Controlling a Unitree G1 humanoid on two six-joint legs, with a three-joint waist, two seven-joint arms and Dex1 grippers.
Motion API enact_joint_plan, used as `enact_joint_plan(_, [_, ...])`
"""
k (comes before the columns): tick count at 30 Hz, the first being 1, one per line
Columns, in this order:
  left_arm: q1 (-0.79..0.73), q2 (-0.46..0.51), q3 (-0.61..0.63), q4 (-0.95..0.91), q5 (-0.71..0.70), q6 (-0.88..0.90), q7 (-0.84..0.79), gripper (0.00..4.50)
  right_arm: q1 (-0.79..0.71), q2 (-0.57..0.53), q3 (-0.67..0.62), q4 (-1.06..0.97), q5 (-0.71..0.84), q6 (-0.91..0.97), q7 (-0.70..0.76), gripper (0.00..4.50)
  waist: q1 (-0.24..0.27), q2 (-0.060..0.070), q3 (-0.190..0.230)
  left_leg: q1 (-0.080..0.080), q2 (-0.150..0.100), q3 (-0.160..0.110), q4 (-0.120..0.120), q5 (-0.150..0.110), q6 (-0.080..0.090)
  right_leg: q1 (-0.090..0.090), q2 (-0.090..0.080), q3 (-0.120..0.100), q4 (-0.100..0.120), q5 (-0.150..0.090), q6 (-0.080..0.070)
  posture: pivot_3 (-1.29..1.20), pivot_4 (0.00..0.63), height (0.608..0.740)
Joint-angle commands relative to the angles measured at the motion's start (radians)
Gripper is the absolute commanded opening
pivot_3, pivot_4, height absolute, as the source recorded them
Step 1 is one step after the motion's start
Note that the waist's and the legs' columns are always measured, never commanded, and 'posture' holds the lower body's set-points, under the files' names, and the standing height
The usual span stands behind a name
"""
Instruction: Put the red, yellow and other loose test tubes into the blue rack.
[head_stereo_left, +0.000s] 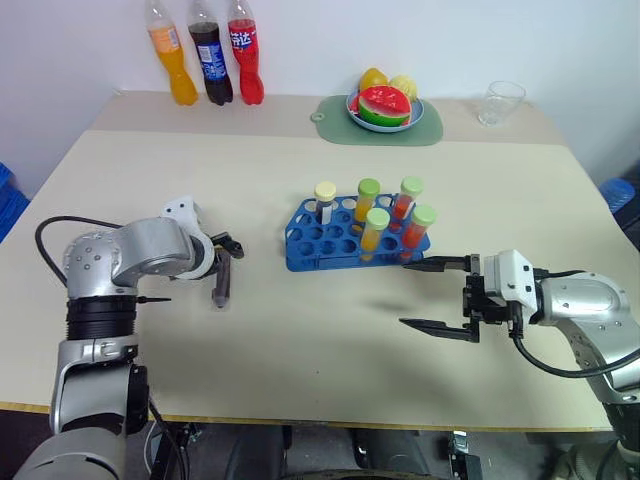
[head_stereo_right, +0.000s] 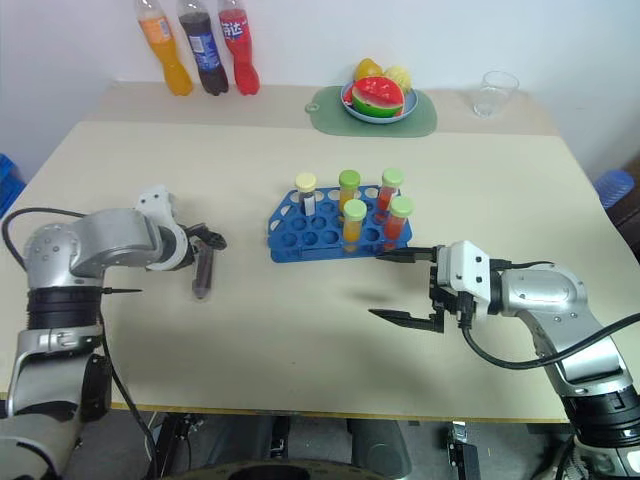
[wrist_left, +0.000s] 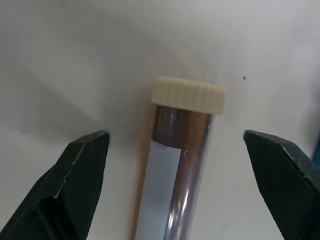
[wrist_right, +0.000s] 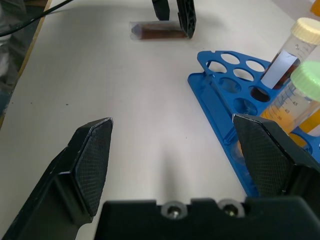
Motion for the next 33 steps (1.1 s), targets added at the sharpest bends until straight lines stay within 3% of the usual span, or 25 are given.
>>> enact_joint_plan(1, [-0.018,-0.014,0.008,0.037,-0.014,-0.009,0.072,3.03,-0.001,0.002,-0.01,-0.055,0.009,0.012,-0.019,4.27,0.001,0.0,0.0,0.0,0.0,0.0,0.0,0.0,0.0,0.0,0.0,0.0,0.0,0.0,0.0,0.0,0.15,0.74])
enact_joint_plan(5, [-0.02,-0.022,0.01,0.067,-0.014,-0.007,0.098,1.06,0.007,0.001,-0.012,-0.071,0.011,0.028,-0.032,4.27,0.013,0.0,0.0,0.0,0.0,0.0,0.0,0.0,0.0,0.001,0.0,0.0,0.0,0.0,0.0,0.0,0.15,0.74])
enact_joint_plan(6, [-0.014,-0.023,0.017,0.058,-0.014,-0.006,0.092,0.8,0.006,0.001,-0.012,-0.072,0.011,0.033,-0.034,4.27,0.014,0.0,0.0,0.0,-0.001,0.0,0.0,0.0,0.0,0.001,0.0,0.0,-0.001,0.0,0.0,0.0,0.15,0.74])
enact_joint_plan(8, [-0.008,-0.023,0.032,0.036,-0.014,0.002,0.07,0.78,0.003,-0.001,-0.015,-0.071,0.012,0.039,-0.035,4.27,0.014,0.0,0.0,0.0,-0.001,0.0,0.0,0.0,0.0,0.002,0.0,0.0,-0.001,0.0,0.0,0.0,0.15,0.74])
enact_joint_plan(11, [-0.002,0.026,0.07,-0.082,-0.014,0.048,-0.164,0.78,-0.015,0.002,-0.012,-0.06,0.008,0.047,-0.043,4.27,0.013,0.0,0.0,0.0,-0.001,0.0,0.0,0.0,-0.001,0.002,0.0,0.0,-0.002,0.0,0.0,0.0,0.15,0.74])
enact_joint_plan(13, [-0.001,0.081,0.093,-0.189,-0.006,0.084,-0.417,0.78,-0.027,0.01,-0.007,-0.052,0.006,0.05,-0.051,4.27,0.011,-0.002,0.001,0.0,-0.001,0.0,0.0,0.001,-0.001,0.001,0.001,0.0,-0.002,0.0,0.0,0.0,0.15,0.74])
enact_joint_plan(15, [0.018,0.066,0.154,-0.271,0.014,0.061,-0.726,0.78,-0.035,0.02,-0.003,-0.047,0.005,0.054,-0.062,4.27,0.011,-0.002,0.001,-0.002,0.0,-0.001,0.0,0.001,-0.003,0.0,0.002,0.0,-0.002,0.0,-0.001,0.0,0.15,0.74])
enact_joint_plan(17, [0.063,0.143,0.135,-0.372,0.208,0.053,-0.972,0.78,-0.037,0.035,0.002,-0.048,-0.001,0.058,-0.082,4.27,0.01,-0.002,0.001,-0.002,0.0,0.0,0.0,0.001,-0.003,0.0,0.002,0.0,-0.002,-0.001,-0.001,0.0,0.15,0.74])
enact_joint_plan(19, [0.089,0.15,0.134,-0.429,0.347,-0.036,-1.259,0.78,-0.033,0.057,0.004,-0.051,-0.006,0.063,-0.11,4.27,0.008,0.001,-0.001,-0.001,0.0,0.0,-0.001,0.001,-0.003,0.0,0.002,0.0,-0.003,-0.002,-0.004,0.0,0.15,0.74])
enact_joint_plan(23, [0.135,0.142,-0.004,-0.479,0.745,-0.381,-1.768,0.78,-0.011,0.098,-0.004,-0.06,-0.023,0.065,-0.165,4.27,0.014,0.001,-0.001,-0.002,0.0,0.0,-0.001,0.001,-0.002,0.0,0.003,0.0,-0.004,-0.003,-0.004,0.0,0.15,0.74])
enact_joint_plan(28, [0.153,0.005,-0.164,-0.354,1.093,-0.789,-2.15,0.78,0.071,0.119,-0.029,-0.101,-0.053,0.051,-0.232,4.27,0.014,0.001,-0.001,-0.004,0.0,0.0,0.0,-0.002,0.004,0.001,0.002,0.0,-0.007,-0.003,-0.004,0.0,0.15,0.74])
enact_joint_plan(33, [0.06,-0.09,-0.217,-0.11,1.193,-0.914,-2.413,0.78,0.136,0.135,-0.055,-0.139,-0.077,0.034,-0.295,4.27,0.012,0.0,0.0,-0.005,0.0,0.0,0.001,-0.004,0.007,0.0,0.003,0.0,-0.006,-0.002,-0.004,0.0,0.15,0.74])
